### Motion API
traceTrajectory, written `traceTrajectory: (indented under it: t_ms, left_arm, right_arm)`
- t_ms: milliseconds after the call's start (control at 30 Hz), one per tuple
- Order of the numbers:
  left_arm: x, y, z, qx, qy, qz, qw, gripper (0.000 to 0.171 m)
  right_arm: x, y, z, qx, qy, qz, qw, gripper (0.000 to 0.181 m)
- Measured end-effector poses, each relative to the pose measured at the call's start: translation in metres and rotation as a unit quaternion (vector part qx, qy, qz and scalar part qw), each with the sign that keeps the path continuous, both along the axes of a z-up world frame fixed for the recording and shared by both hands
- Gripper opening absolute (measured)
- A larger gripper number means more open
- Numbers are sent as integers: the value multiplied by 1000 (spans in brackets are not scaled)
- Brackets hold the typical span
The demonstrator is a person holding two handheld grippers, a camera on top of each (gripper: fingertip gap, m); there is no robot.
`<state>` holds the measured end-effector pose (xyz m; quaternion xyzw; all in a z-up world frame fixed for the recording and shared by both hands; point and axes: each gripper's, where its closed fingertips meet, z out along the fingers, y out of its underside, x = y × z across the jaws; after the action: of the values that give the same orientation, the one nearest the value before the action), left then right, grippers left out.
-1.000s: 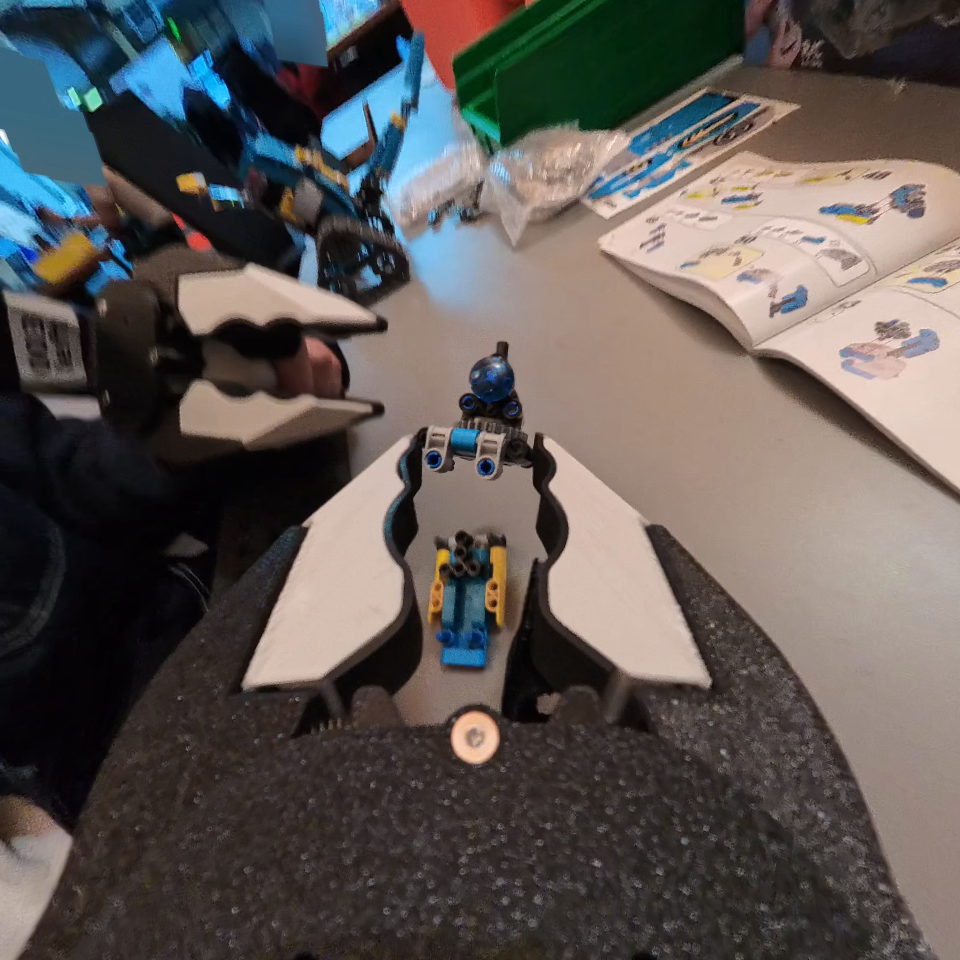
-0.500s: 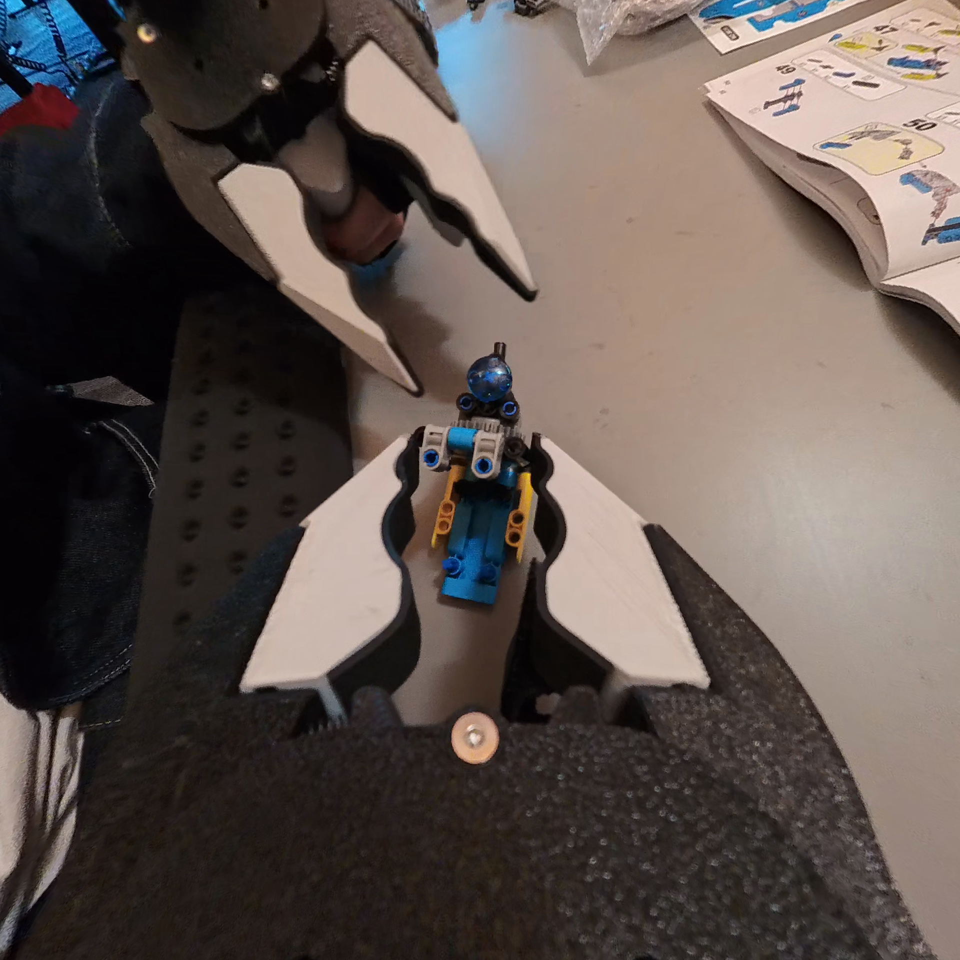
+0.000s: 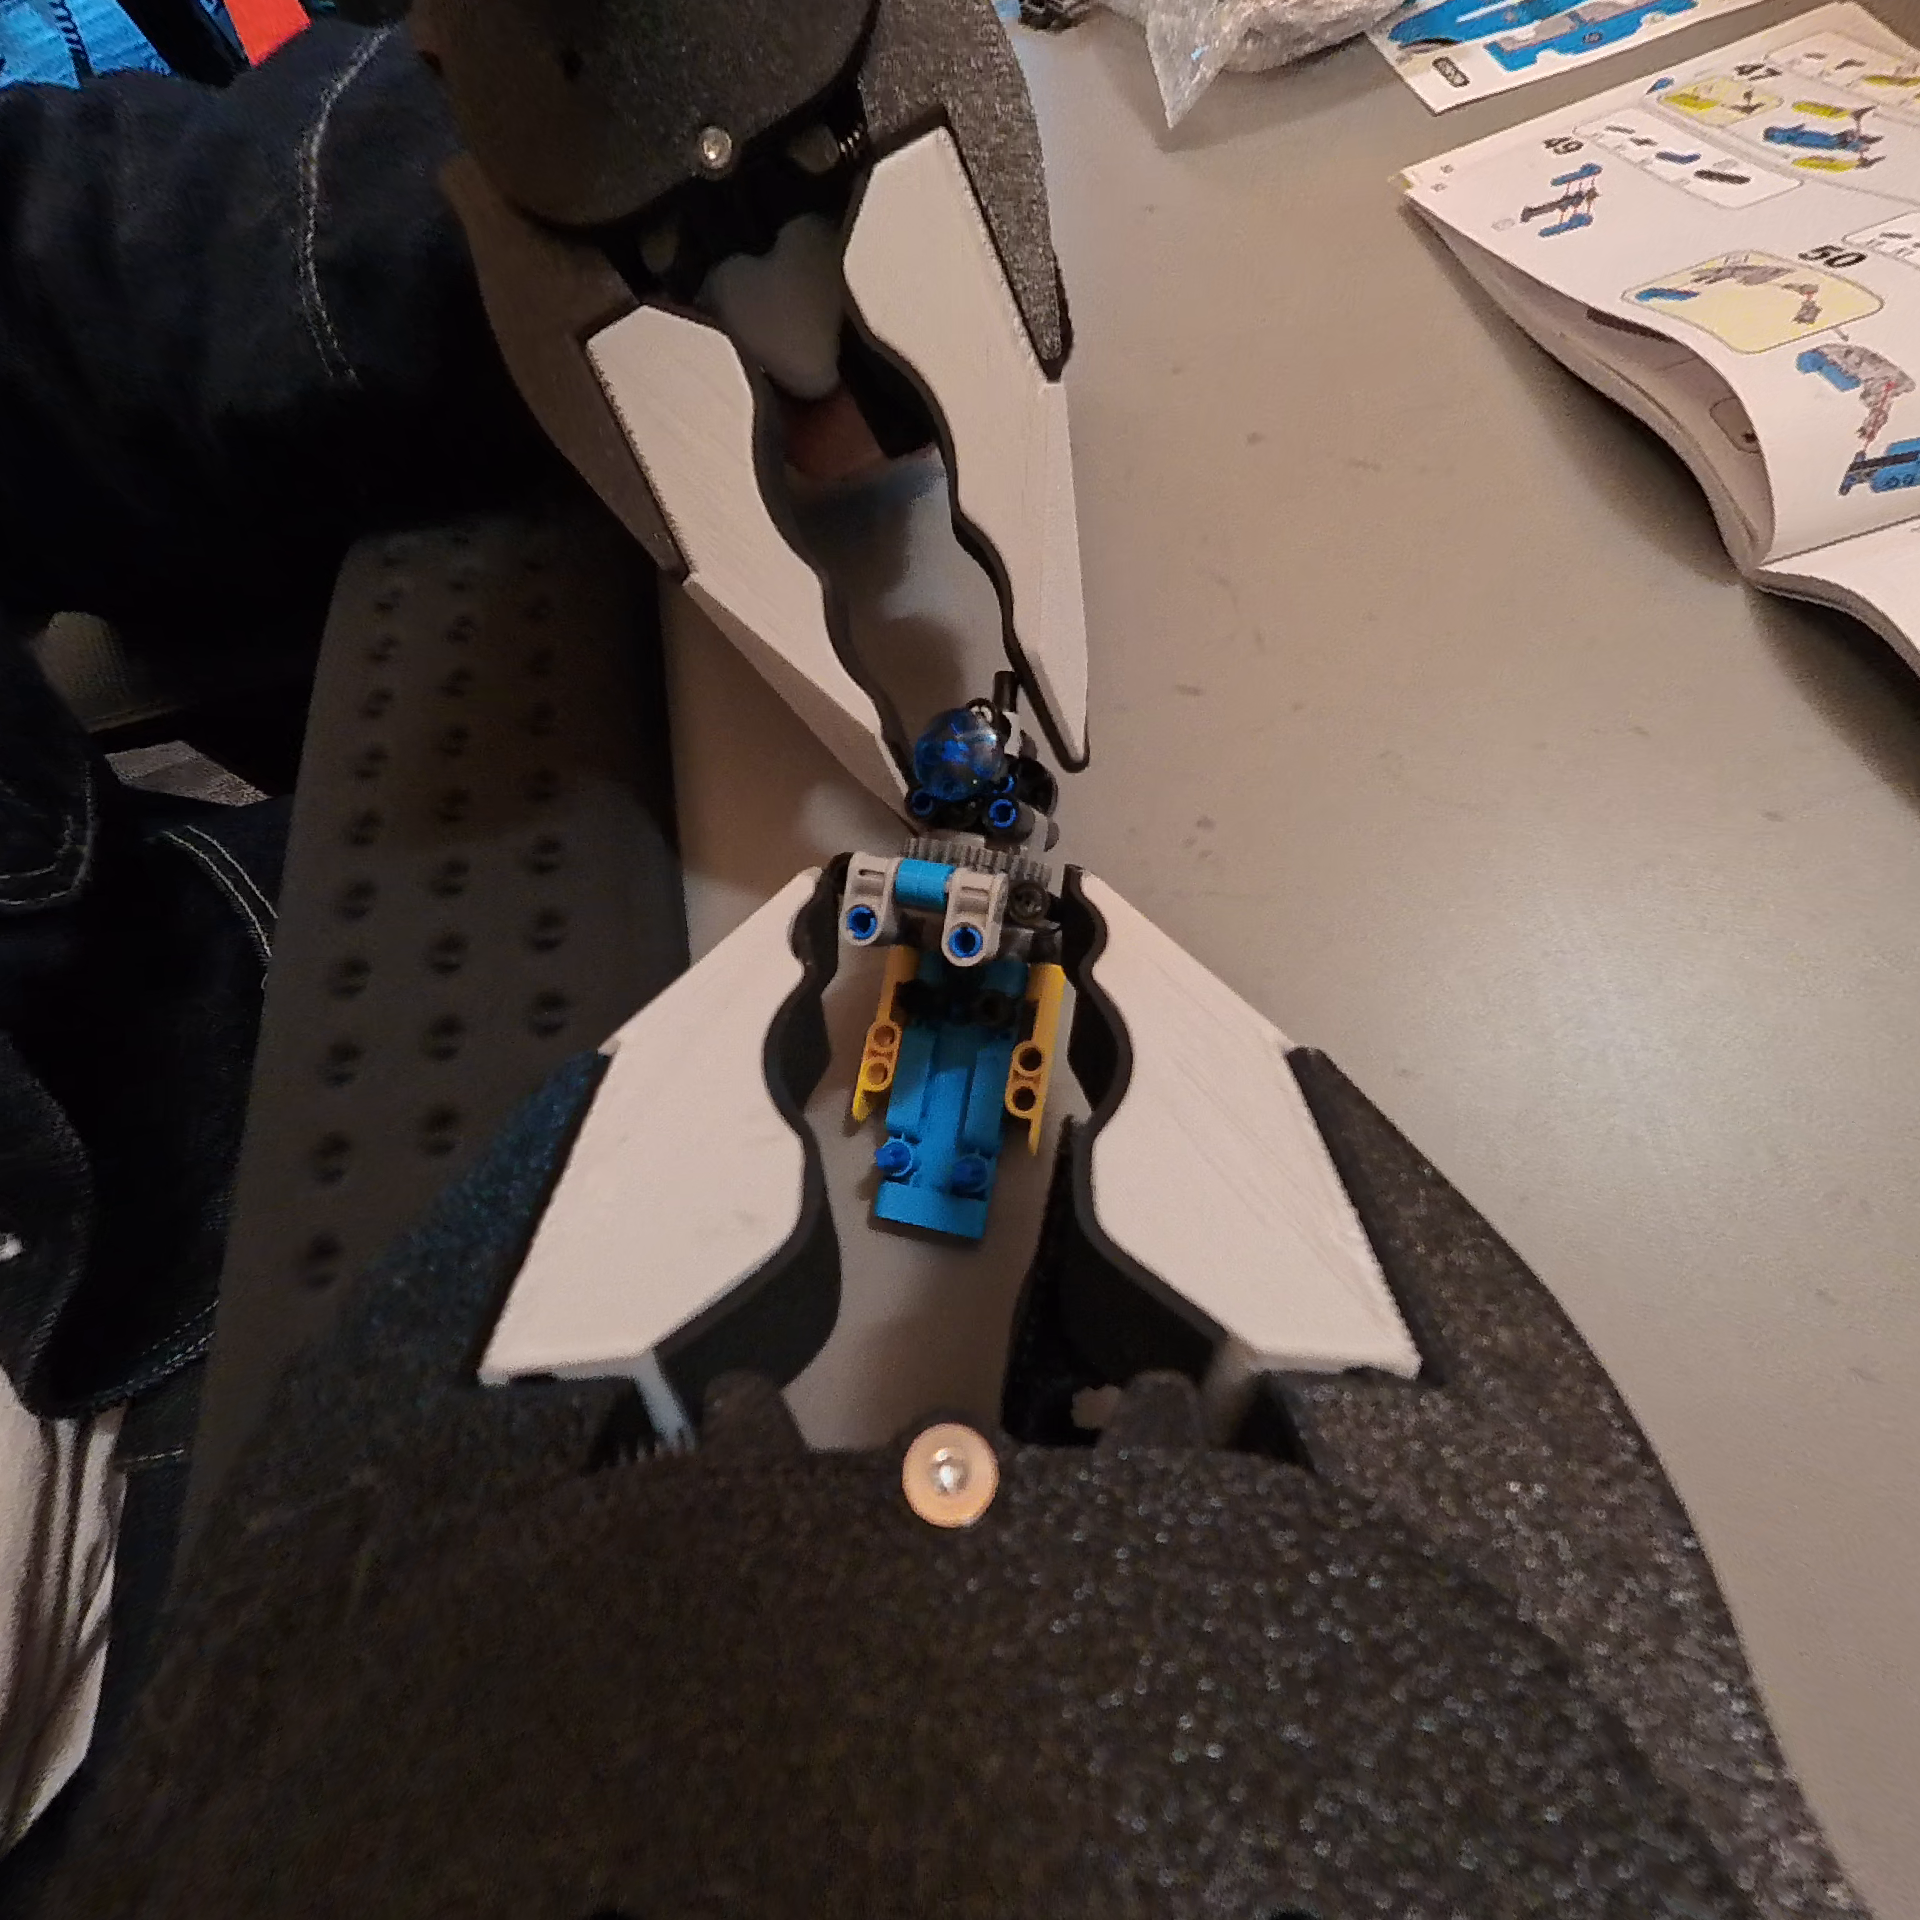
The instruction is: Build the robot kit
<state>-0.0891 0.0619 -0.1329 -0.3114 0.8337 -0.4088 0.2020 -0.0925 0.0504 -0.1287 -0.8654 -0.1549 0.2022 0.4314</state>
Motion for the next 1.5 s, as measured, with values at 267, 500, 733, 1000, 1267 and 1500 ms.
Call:
traceTrajectory:
  t_ms: [267,500,733,1000,1267,1500]
  left_arm:
    - [-3,-4,-3,-40,27,-7,999,43]
    - [-7,-9,-6,-52,49,-55,996,26]
    - [4,-6,2,-90,56,-34,994,26]
    - [1,-8,0,-114,87,-19,989,25]
    - [-7,-11,-7,-86,92,-33,991,25]
    - [-6,-11,-12,-80,102,-30,991,26]
  right_arm:
    - [-1,0,2,6,-7,6,1000,42]
    - [-5,0,-4,-9,-8,17,1000,42]
    - [6,4,4,28,-33,-24,999,44]
    - [8,2,3,24,-61,-78,995,41]
    - [0,-2,-3,16,-121,-62,991,41]
    - [2,-2,-9,5,-125,-57,990,41]
